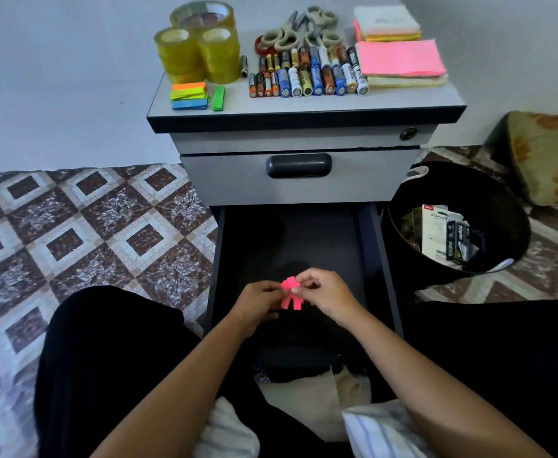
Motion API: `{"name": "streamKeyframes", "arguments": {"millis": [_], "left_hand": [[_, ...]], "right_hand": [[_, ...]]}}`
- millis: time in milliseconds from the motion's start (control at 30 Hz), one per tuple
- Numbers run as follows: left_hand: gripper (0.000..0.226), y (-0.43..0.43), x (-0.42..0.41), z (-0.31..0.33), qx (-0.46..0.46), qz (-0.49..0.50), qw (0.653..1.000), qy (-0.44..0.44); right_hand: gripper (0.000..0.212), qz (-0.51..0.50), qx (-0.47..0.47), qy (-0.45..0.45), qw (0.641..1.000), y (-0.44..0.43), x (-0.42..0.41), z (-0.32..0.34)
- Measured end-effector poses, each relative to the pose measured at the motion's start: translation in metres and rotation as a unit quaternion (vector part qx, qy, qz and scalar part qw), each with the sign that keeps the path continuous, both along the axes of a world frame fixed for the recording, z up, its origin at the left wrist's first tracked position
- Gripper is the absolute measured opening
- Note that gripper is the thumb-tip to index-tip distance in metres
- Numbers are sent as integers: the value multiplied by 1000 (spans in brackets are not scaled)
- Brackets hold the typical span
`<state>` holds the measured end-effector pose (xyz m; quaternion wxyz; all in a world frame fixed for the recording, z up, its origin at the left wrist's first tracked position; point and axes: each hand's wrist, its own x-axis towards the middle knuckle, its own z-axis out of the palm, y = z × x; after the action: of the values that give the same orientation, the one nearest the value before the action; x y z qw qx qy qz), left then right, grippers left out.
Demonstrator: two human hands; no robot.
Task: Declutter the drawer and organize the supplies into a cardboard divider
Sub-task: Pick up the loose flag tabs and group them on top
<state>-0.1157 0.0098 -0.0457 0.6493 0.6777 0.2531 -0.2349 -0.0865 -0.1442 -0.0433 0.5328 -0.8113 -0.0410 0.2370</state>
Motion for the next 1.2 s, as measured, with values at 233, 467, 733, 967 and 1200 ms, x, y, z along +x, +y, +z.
{"name": "streamKeyframes", "arguments": {"millis": [233, 467, 733, 967, 1200], "left_hand": [[9, -6, -12, 15, -74, -1, 997, 7], [17, -21, -22, 21, -73, 44, 996, 13], [18, -26, -26, 27, -103, 90, 990, -18], [20, -27, -28, 27, -150, 117, 982, -1], [19, -30, -27, 26, -162, 131, 978, 23]], "right_hand": [[9, -27, -55, -64, 996, -1, -18, 4], [11, -85, -48, -43, 994, -10, -27, 9], [13, -110, 8, 17, 994, -10, -35, 10], [7, -169, 161, 149, 961, -5, -40, 16], [12, -214, 211, 201, 932, -5, -42, 13]]}}
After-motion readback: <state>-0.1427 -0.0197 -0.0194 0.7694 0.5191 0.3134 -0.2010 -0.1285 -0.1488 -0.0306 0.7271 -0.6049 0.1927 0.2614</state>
